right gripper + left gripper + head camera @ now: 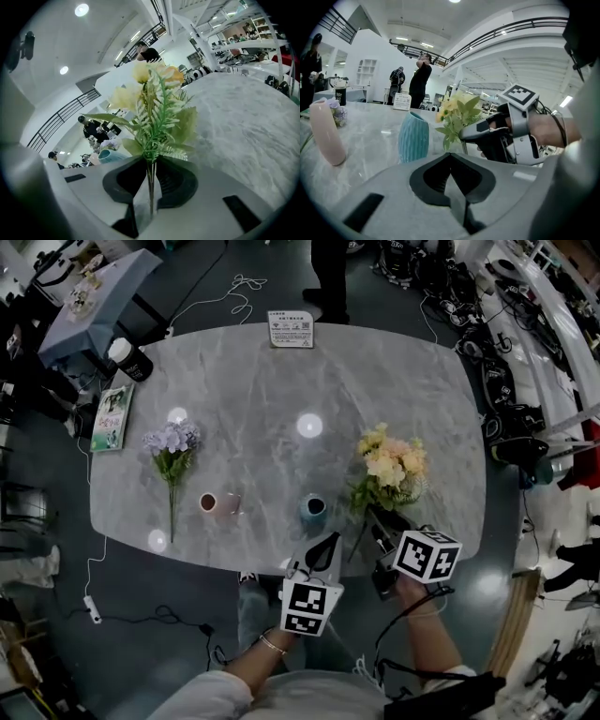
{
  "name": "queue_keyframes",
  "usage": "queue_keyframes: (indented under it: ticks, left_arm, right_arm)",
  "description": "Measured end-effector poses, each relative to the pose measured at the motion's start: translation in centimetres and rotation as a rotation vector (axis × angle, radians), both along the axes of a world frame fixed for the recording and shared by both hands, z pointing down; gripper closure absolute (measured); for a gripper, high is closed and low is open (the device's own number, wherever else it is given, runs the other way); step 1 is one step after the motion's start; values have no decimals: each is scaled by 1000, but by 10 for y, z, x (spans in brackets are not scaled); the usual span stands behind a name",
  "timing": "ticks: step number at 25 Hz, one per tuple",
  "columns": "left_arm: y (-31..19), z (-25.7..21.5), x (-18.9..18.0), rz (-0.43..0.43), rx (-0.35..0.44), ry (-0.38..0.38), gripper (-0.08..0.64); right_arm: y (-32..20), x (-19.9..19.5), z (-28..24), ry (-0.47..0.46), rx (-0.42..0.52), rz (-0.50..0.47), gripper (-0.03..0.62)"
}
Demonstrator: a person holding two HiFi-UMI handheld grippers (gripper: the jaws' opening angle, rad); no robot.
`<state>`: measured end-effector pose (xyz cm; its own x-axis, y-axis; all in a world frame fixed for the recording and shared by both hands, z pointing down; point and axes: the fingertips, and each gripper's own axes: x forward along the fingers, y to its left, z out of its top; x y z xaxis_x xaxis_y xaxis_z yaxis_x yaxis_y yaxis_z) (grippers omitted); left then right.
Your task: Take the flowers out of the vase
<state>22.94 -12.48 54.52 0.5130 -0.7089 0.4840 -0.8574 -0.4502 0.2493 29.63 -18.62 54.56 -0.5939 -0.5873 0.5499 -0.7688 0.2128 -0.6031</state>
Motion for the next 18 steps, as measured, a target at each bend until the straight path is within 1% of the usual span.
queue_keyframes:
  ticks: [6, 18]
  left_arm:
    - [-6, 8, -4, -22, -6, -4, 551]
    - [-7, 20, -12, -25, -15, -23, 551]
  right_arm:
    - [-11, -3, 17, -10, -18, 6, 532]
    - [-20, -5, 35, -30, -35, 34, 531]
